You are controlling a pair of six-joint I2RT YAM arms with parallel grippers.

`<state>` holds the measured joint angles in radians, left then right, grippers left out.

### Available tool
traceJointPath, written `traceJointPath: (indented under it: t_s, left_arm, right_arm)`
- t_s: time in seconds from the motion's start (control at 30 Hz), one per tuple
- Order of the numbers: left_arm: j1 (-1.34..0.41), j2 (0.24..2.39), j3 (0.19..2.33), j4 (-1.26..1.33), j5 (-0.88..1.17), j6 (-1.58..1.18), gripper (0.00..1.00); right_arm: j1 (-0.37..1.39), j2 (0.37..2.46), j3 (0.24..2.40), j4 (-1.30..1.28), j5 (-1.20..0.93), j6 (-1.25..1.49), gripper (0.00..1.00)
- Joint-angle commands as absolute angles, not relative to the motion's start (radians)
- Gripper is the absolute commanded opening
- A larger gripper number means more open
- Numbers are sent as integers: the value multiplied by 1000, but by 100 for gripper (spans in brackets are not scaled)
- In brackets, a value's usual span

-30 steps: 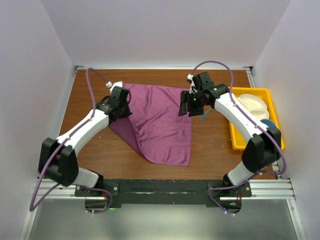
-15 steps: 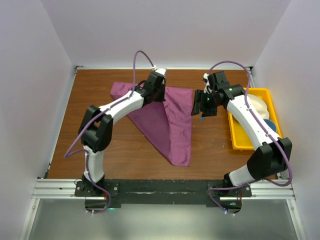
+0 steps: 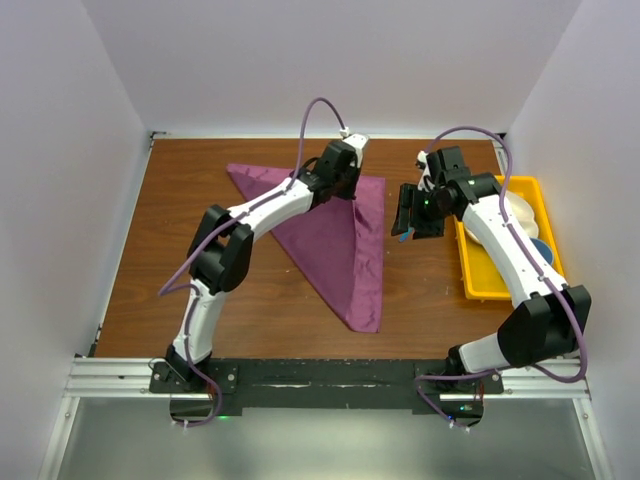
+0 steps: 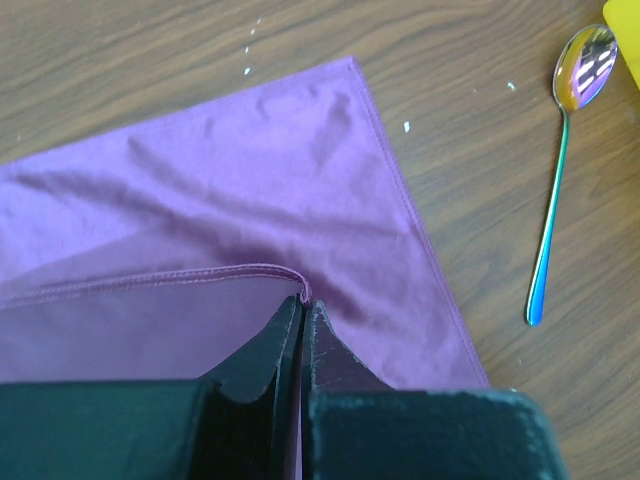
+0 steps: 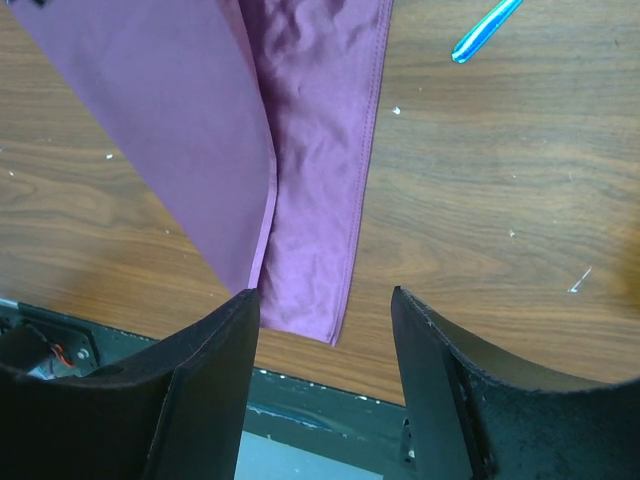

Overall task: Fold the napkin, place the utensils inside, and roll it up
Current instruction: Fold the napkin

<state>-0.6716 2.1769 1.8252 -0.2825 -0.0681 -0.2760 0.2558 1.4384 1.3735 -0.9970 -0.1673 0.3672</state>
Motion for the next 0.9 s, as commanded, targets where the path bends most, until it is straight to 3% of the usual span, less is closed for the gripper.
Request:
traceJointPath:
  t_s: [0.0,0.87]
  left_arm:
    - [-681,2203,1907,-219,-60,-229,0]
    - [-689,2371,2102,-146,-60,-225,0]
  right_arm:
    - [253,1414,1361,-1019,-172,347,59]
    - [252,1420,1324,-1014,-184,348,59]
